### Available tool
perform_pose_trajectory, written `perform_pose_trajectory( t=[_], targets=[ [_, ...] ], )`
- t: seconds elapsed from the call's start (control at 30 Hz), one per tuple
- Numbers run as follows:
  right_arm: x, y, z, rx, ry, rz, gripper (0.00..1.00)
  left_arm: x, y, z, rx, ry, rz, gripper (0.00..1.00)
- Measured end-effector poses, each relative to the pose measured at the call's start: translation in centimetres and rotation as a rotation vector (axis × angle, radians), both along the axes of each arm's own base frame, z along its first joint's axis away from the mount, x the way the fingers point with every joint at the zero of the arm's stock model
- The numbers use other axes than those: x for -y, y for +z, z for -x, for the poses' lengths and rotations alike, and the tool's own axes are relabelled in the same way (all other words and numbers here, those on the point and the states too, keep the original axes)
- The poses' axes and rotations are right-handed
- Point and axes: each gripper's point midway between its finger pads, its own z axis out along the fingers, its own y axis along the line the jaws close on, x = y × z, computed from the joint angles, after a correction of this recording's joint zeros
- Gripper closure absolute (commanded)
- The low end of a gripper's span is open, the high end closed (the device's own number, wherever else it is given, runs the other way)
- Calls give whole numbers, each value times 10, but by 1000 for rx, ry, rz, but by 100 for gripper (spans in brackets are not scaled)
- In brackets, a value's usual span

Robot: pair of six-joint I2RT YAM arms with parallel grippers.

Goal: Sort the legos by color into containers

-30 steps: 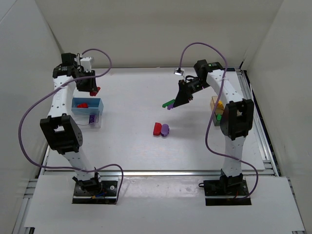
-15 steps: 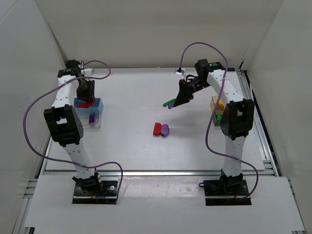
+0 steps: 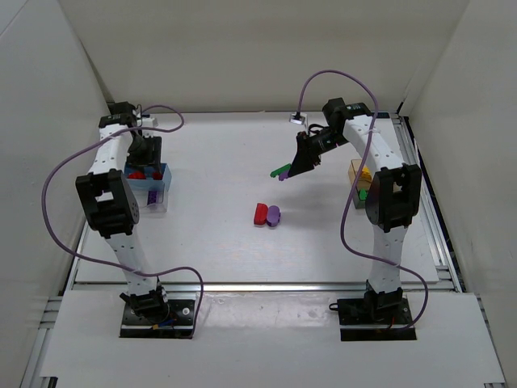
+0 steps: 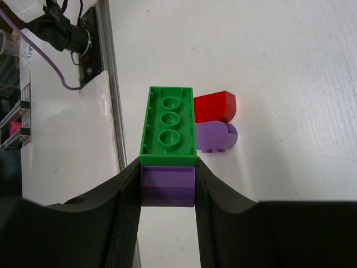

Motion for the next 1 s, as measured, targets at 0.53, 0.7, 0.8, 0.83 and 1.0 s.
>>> perform_pose_trajectory(
  t=[0.53,0.7,0.8,0.83,1.0],
  targets=[
    [-34,33,-1,129,73,-63,100,119,122,-28,308,-303,700,33],
    [-67,46,0,175,140,-126,100,189,164,0,293,-497,969,30],
    [-84,48,3,171,172,-161,100,219,173,16,254,-579,1058,30],
    [-88,48,4,164,179,-170,100,230,175,22,239,-606,1079,30],
    [-98,48,4,127,189,-206,100,266,176,41,191,-702,1119,30]
  ],
)
